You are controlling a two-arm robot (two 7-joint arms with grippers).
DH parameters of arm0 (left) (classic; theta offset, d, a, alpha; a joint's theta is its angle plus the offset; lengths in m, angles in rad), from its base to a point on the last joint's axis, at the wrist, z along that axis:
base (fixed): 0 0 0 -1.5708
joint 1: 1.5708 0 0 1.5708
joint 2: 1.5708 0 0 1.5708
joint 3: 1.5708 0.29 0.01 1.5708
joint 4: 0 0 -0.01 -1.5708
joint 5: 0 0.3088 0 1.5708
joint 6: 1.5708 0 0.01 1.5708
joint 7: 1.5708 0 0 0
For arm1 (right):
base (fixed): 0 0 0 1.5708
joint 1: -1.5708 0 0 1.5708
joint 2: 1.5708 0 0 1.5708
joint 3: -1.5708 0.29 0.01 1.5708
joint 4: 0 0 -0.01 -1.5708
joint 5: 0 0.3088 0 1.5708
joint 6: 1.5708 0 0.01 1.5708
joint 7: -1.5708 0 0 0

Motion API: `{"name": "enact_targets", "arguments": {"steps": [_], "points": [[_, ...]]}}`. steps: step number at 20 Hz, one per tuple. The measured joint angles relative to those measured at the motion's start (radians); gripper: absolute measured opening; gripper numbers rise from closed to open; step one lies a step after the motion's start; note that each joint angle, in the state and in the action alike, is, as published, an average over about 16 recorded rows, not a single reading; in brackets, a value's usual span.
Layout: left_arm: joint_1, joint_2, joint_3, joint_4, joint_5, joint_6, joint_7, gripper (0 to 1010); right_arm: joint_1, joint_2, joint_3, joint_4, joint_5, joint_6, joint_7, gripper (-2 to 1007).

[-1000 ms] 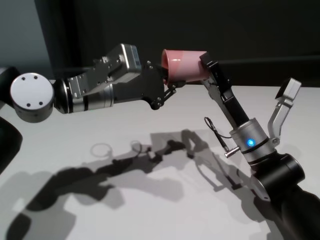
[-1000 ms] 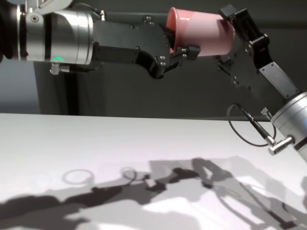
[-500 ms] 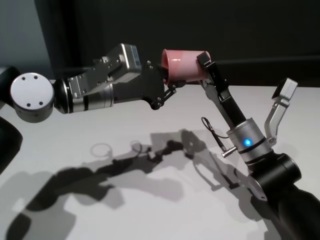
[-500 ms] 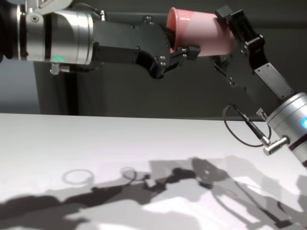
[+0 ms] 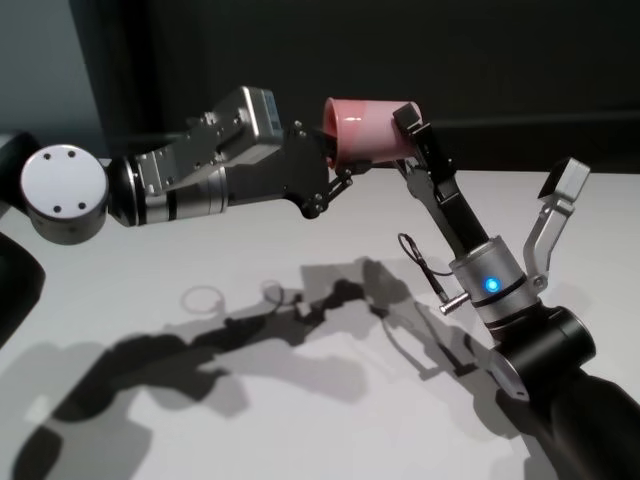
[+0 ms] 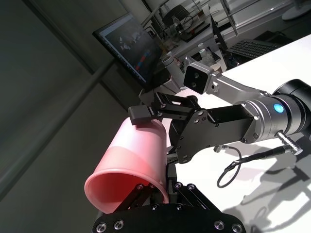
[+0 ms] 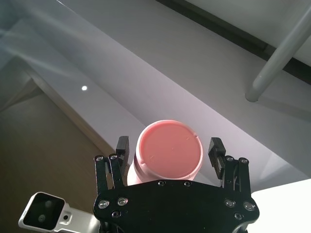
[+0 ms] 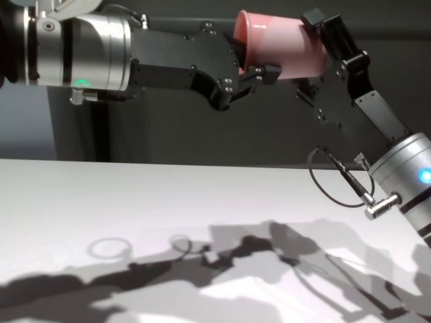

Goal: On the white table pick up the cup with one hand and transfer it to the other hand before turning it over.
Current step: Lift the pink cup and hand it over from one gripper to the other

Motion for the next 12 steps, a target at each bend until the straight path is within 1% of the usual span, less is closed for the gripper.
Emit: {"name": "enact_targets", "arguments": {"steps": [6,12], "points": [[0.0,0.0,0.0,0.0,0.0,0.0,0.0,53,0.009,-0.001,-0.011,0.016,0.019,0.007,0.02,1002],[0.0,0.0,0.0,0.0,0.0,0.0,0.0,53,0.012,0.003,-0.02,0.019,0.033,0.005,0.025,983]]}}
